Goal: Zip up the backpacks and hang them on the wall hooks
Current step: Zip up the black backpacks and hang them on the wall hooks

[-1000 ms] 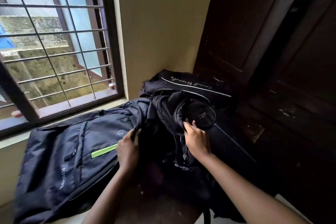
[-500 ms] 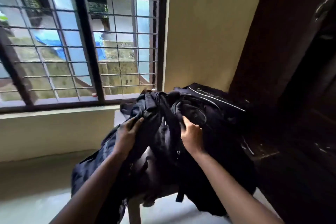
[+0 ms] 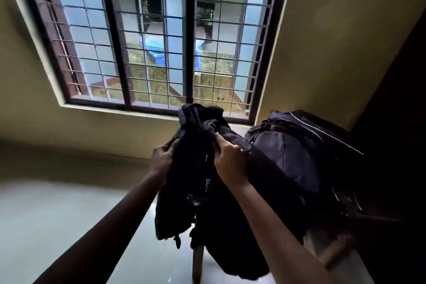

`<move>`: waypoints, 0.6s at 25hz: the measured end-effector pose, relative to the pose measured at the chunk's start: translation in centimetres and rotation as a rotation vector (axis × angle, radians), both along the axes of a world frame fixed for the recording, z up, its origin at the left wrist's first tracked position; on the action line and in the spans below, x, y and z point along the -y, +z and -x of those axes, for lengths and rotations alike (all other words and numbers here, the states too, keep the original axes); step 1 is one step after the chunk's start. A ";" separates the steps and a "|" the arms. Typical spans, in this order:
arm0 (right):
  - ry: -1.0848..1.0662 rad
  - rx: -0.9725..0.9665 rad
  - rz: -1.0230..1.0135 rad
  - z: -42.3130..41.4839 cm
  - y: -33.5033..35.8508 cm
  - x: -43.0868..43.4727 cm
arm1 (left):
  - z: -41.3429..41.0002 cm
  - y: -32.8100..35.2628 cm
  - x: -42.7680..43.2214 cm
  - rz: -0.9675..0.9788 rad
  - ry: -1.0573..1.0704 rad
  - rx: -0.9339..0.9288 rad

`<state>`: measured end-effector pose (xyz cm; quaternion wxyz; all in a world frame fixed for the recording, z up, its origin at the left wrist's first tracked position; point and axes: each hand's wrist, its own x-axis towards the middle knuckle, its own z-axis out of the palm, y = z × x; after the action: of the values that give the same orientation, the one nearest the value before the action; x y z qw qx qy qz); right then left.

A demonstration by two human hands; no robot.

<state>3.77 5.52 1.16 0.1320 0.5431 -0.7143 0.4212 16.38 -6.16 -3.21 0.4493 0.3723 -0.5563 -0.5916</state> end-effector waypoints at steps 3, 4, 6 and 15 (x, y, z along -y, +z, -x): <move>0.036 0.075 -0.130 -1.4 -1.0 1.7 | -2.0 -1.0 1.3 -0.033 0.049 -0.035; 0.024 0.070 -0.163 -2.1 -1.3 2.5 | -3.1 -1.2 2.5 -0.039 0.064 -0.030; -0.041 0.074 -0.195 -3.0 -1.7 4.4 | -5.1 -1.3 5.0 -0.046 0.058 -0.029; -0.384 0.084 -0.442 -2.6 -2.6 14.1 | -9.3 -3.8 17.4 -0.168 0.002 0.020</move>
<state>6.33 -8.61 -1.43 0.0580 0.3959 -0.8832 0.2448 25.69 -23.52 -7.03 0.4116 0.4149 -0.5089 -0.6320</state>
